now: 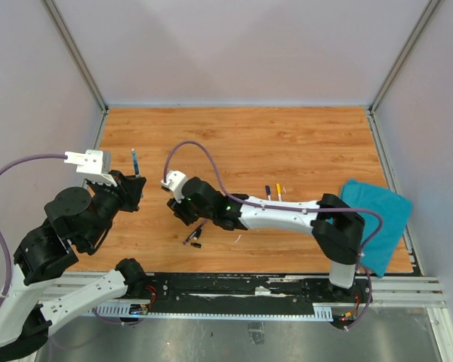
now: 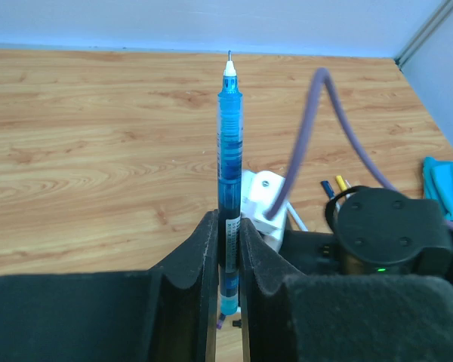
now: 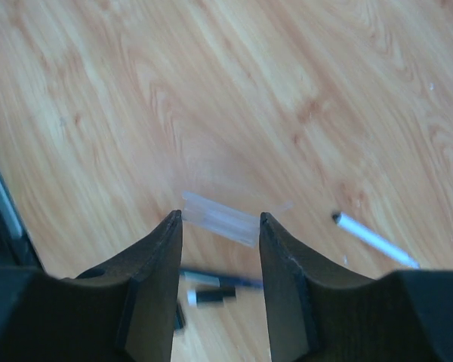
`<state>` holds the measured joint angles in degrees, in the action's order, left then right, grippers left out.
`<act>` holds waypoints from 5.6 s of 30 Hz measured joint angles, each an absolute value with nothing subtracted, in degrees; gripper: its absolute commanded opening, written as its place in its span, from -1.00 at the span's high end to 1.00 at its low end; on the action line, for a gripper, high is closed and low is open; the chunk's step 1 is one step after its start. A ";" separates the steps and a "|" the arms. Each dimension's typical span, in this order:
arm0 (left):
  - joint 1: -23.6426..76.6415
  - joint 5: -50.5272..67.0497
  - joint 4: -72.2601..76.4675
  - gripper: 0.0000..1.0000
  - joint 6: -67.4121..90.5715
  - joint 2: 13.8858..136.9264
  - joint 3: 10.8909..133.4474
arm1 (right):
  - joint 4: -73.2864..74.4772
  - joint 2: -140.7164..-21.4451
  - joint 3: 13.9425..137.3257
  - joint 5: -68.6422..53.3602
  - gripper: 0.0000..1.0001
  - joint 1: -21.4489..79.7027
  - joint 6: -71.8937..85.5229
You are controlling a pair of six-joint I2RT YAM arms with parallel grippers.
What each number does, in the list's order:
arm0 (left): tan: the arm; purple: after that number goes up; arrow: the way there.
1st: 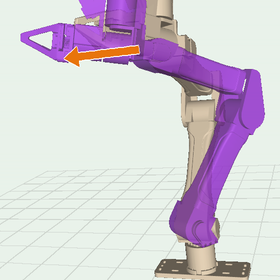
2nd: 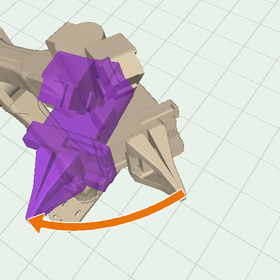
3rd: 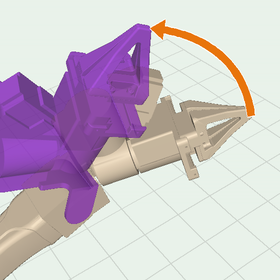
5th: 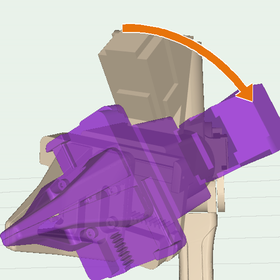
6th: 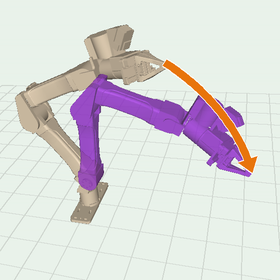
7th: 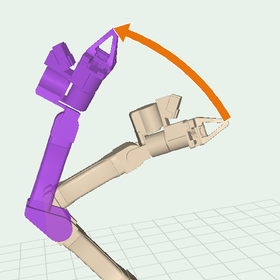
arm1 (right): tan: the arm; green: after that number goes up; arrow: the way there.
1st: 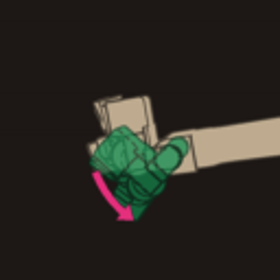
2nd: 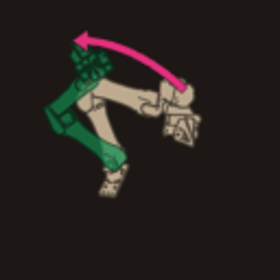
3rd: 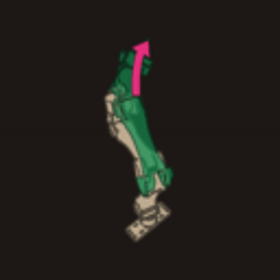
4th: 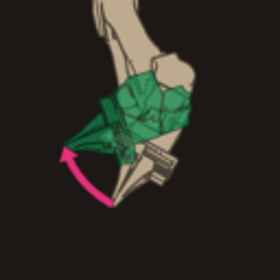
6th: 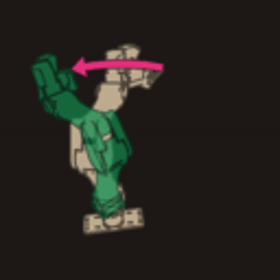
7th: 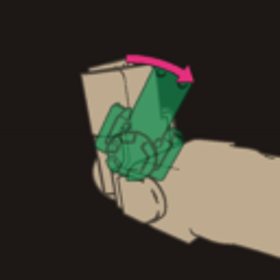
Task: Insert the pens into the pen caps
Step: Place the pen cap at the center of the board, then insert the pen cap onto the pen.
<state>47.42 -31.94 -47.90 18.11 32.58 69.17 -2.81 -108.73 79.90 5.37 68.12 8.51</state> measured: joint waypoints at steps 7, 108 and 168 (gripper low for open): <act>47.42 -29.36 -44.86 0.99 18.31 33.41 66.11 | -0.40 -93.49 59.94 -1.43 0.33 64.97 0.30; 47.31 -23.31 -30.52 0.99 17.61 39.46 46.52 | 34.28 -104.42 67.16 14.50 0.31 68.51 82.63; 47.31 -23.33 -30.50 0.99 17.61 38.87 46.52 | 28.82 -96.27 56.27 2.96 0.98 65.54 39.42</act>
<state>47.31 -23.33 -30.50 17.61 38.87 46.52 28.82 -96.27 56.27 2.96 65.54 39.42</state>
